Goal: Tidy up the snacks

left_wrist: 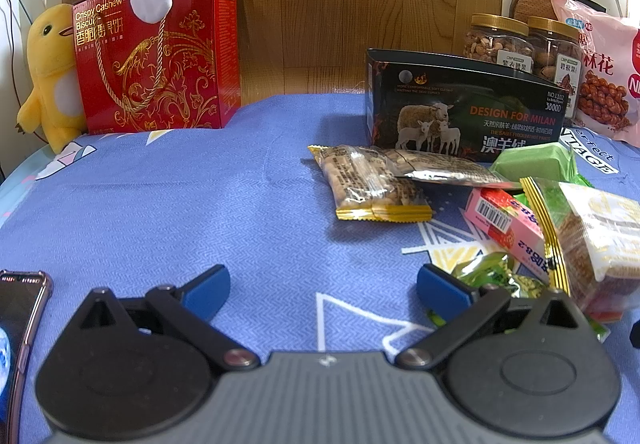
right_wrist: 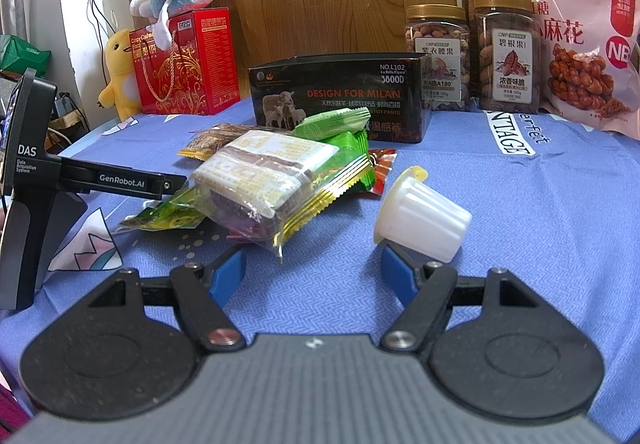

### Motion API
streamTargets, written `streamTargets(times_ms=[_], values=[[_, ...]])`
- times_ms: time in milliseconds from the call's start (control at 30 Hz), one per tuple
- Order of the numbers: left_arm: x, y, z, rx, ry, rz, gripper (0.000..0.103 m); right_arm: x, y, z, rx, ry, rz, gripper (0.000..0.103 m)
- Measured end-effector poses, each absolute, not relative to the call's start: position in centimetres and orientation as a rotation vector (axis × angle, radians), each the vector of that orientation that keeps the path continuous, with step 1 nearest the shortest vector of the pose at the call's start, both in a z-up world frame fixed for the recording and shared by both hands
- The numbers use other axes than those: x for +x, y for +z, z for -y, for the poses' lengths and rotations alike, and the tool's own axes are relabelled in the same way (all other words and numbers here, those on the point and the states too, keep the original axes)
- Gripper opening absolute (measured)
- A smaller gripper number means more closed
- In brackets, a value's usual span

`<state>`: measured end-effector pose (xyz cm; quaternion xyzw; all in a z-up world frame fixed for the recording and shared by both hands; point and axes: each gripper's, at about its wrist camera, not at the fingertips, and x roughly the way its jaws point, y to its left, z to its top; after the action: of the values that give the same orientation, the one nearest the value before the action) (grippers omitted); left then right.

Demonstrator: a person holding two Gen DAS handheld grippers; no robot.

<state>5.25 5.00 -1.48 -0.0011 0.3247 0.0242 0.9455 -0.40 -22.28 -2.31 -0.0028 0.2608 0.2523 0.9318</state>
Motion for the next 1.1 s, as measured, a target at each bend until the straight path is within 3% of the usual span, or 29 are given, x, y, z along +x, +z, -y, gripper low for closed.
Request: streamTargets(times_ms=[767, 1100], values=[[5.3, -1.2, -4.6, -0.023, 0.098, -0.69, 0.103, -0.6, -2.3, 21.8, -0.038, 0.449, -0.536, 0.08], [-0.5, 1.2, -3.4, -0.092, 0.177, -0.587, 0.103, -1.1, -2.3, 22.0, -0.027, 0.36, -0.547, 0.083]])
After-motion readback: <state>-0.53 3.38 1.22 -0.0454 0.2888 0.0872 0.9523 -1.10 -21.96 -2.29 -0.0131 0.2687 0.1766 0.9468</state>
